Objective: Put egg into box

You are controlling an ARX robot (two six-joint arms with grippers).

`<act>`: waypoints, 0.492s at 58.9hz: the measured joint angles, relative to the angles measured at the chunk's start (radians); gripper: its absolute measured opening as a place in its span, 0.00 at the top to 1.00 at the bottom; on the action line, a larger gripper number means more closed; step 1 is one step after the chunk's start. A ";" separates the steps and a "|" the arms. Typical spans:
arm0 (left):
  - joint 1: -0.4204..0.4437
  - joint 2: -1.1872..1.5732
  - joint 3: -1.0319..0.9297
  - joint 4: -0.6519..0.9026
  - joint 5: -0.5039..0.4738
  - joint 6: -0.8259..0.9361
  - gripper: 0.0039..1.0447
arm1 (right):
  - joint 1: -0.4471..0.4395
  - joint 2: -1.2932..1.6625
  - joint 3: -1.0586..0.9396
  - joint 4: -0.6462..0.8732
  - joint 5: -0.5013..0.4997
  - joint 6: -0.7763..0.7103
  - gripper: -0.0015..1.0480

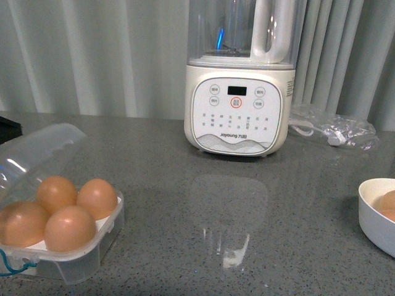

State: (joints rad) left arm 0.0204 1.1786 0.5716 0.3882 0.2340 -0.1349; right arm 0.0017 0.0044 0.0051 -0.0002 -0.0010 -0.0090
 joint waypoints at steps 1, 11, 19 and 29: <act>-0.008 -0.002 -0.002 0.000 -0.002 0.000 0.06 | 0.000 0.000 0.000 0.000 0.000 0.000 0.07; -0.137 -0.032 -0.037 -0.002 -0.052 0.011 0.06 | 0.000 0.000 0.000 0.000 0.000 0.000 0.07; -0.238 -0.056 -0.056 -0.026 -0.111 0.091 0.06 | 0.000 0.000 0.000 0.000 0.000 0.000 0.07; -0.288 -0.066 -0.068 -0.067 -0.146 0.187 0.06 | 0.000 0.000 0.000 0.000 0.000 0.000 0.07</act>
State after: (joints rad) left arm -0.2672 1.1122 0.5041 0.3214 0.0875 0.0525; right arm 0.0017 0.0044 0.0051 -0.0002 -0.0010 -0.0090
